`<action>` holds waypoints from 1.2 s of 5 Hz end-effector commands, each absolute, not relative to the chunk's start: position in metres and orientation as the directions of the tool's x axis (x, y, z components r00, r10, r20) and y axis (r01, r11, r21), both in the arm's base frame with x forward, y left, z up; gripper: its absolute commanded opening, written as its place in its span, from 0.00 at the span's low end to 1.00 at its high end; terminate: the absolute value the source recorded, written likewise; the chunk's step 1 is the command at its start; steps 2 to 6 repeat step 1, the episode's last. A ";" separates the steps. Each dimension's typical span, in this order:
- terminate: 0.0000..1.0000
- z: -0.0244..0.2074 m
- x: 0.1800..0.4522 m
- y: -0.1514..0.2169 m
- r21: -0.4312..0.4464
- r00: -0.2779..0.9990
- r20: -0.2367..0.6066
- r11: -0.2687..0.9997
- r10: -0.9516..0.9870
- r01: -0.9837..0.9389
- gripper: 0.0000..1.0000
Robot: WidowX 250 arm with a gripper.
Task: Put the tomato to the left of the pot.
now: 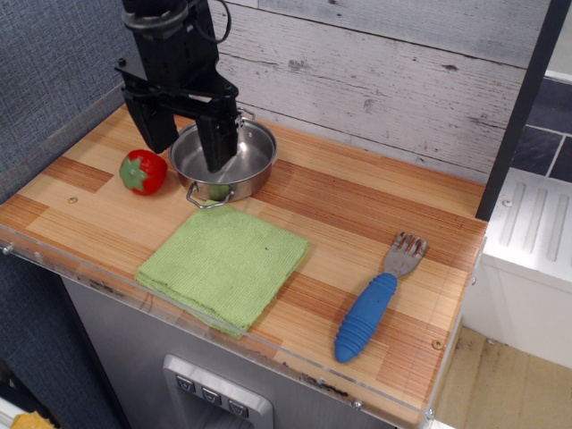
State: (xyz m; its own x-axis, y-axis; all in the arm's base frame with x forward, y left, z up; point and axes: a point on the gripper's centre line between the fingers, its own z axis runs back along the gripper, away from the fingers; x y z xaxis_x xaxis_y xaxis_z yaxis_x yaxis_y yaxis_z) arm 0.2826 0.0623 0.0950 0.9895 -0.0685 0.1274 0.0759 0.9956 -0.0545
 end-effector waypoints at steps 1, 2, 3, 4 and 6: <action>1.00 0.108 0.280 0.064 -0.041 0.983 0.169 0.996 -0.073 0.081 1.00; 1.00 0.108 0.280 0.064 -0.041 0.983 0.169 0.996 -0.073 0.081 1.00; 1.00 0.108 0.280 0.064 -0.041 0.983 0.169 0.996 -0.073 0.081 1.00; 1.00 0.108 0.280 0.064 -0.041 0.983 0.169 0.996 -0.073 0.081 1.00; 1.00 0.108 0.280 0.064 -0.041 0.983 0.169 0.996 -0.073 0.081 1.00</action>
